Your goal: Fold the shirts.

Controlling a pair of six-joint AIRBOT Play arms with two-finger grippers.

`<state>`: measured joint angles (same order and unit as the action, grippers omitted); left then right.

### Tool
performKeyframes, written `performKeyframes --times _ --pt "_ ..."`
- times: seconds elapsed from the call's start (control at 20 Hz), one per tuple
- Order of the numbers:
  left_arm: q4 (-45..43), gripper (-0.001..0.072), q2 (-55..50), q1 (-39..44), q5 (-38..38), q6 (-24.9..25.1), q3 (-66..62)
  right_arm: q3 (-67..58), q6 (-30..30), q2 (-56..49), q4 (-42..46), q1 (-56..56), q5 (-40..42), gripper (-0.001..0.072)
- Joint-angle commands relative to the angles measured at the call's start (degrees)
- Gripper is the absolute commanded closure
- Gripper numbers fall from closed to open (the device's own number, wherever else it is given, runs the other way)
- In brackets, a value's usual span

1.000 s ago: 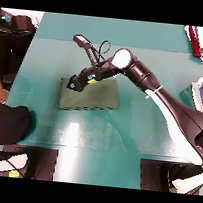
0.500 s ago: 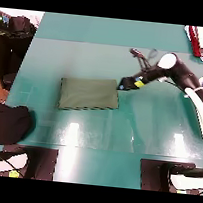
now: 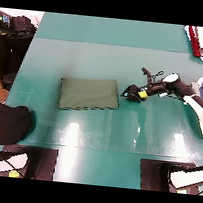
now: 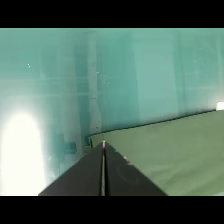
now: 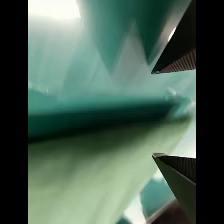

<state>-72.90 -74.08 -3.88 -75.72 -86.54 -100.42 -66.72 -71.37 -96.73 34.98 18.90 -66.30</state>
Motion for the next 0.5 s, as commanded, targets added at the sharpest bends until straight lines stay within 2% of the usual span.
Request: performKeyframes --times 0.0,0.2,0.25,0.4,0.45 --pt "0.1 0.0683 0.0 0.0 0.1 0.0 0.0 -5.1 1.1 -5.9 -4.0 4.7 0.9 0.0132" --pt "0.1 0.0683 0.0 0.0 0.0 0.0 0.0 -16.1 1.1 -12.2 -4.0 11.0 2.0 0.0148" --pt "0.3 0.0684 0.0 0.0 0.0 0.0 0.0 -18.2 1.1 -13.2 -4.0 12.1 2.4 0.0235" --pt "2.2 0.0683 0.0 0.2 -0.3 0.0 0.0 -23.6 1.4 -15.0 -3.3 14.1 3.3 0.0611" --pt "2.2 0.0684 0.0 0.8 -0.3 0.0 0.0 -24.8 2.5 -15.0 -3.3 14.1 3.4 0.0693"
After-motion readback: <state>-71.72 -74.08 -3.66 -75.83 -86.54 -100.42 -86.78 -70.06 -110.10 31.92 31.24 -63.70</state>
